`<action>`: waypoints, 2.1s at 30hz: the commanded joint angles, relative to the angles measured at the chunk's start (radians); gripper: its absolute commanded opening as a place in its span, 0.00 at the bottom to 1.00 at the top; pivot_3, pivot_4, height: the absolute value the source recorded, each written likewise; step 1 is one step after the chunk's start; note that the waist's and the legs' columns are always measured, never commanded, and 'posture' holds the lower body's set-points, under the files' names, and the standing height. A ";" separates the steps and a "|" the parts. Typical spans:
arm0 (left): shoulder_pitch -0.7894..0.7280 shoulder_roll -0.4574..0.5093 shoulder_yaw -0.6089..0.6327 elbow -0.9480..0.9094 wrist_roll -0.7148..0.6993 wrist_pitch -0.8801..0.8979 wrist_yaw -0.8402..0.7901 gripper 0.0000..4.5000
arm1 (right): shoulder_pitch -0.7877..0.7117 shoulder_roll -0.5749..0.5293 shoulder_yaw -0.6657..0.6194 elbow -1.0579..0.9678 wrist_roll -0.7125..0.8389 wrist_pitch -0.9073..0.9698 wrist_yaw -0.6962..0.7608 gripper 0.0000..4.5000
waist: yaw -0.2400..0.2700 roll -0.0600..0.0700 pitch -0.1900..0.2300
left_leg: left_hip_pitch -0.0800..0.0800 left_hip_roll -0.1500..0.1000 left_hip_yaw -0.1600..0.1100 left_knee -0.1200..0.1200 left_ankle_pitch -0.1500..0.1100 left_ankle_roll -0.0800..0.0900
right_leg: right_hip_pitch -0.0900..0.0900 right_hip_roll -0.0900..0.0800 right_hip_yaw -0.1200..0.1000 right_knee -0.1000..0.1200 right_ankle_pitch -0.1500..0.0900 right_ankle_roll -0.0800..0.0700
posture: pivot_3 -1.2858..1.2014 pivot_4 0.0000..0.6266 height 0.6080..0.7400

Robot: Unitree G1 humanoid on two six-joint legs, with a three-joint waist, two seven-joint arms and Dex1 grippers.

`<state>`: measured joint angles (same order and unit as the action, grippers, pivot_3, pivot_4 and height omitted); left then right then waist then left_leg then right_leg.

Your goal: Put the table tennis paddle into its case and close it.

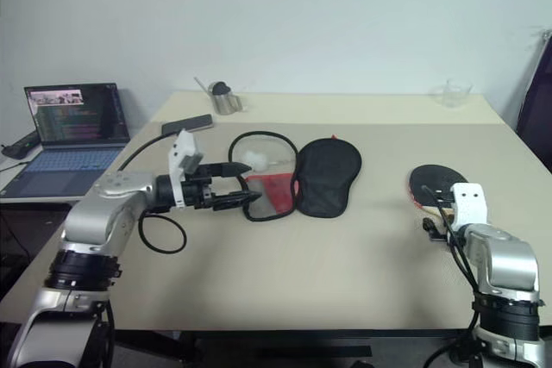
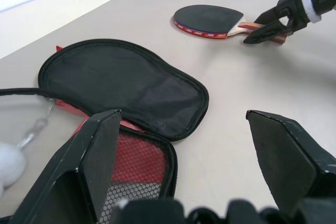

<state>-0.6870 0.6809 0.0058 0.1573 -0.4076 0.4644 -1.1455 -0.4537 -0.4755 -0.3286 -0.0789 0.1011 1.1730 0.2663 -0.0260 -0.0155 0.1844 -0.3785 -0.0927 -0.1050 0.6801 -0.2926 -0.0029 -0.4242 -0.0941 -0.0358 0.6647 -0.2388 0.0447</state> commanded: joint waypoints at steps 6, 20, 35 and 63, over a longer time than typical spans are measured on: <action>0.024 0.040 0.046 -0.078 -0.015 0.013 0.019 0.93 | -0.073 0.055 -0.019 0.191 -0.029 -0.181 -0.141 0.73 | -0.007 -0.001 -0.001 | 0.006 0.001 0.001 0.000 0.000 0.000 | 0.004 0.001 0.002 0.000 0.001 -0.001 | 0.52 0.24 1.00; 0.076 0.100 0.105 -0.119 -0.021 0.036 0.074 0.93 | -0.259 0.150 -0.014 0.164 0.008 -0.182 -0.305 0.25 | -0.008 -0.001 -0.001 | 0.013 0.002 0.004 -0.003 0.000 0.001 | 0.008 0.003 0.006 0.000 0.003 0.000 | 0.52 0.24 1.00; 0.202 0.175 0.180 -0.129 -0.023 0.021 0.108 0.93 | -0.678 0.542 0.014 0.290 0.066 -0.217 -0.494 0.25 | -0.021 0.000 0.000 | 0.011 0.014 0.022 -0.010 -0.002 -0.001 | -0.003 0.011 0.020 -0.002 0.004 -0.003 | 0.52 0.24 1.00; 0.361 0.154 0.226 -0.329 -0.104 0.121 0.226 0.93 | -0.718 0.728 0.136 0.667 0.180 -0.406 -0.499 0.25 | -0.041 -0.001 0.000 | -0.003 0.016 0.028 -0.012 -0.001 -0.002 | -0.022 0.012 0.025 0.000 0.005 -0.005 | 0.52 0.24 1.00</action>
<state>-0.3261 0.8205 0.1970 -0.1290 -0.4927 0.5833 -0.9257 -1.1071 0.1522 -0.2050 0.6348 0.2600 0.7870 -0.2379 -0.0666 -0.0160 0.1841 -0.3815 -0.0768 -0.0774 0.6682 -0.2938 -0.0046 -0.4466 -0.0817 -0.0111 0.6647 -0.2336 0.0401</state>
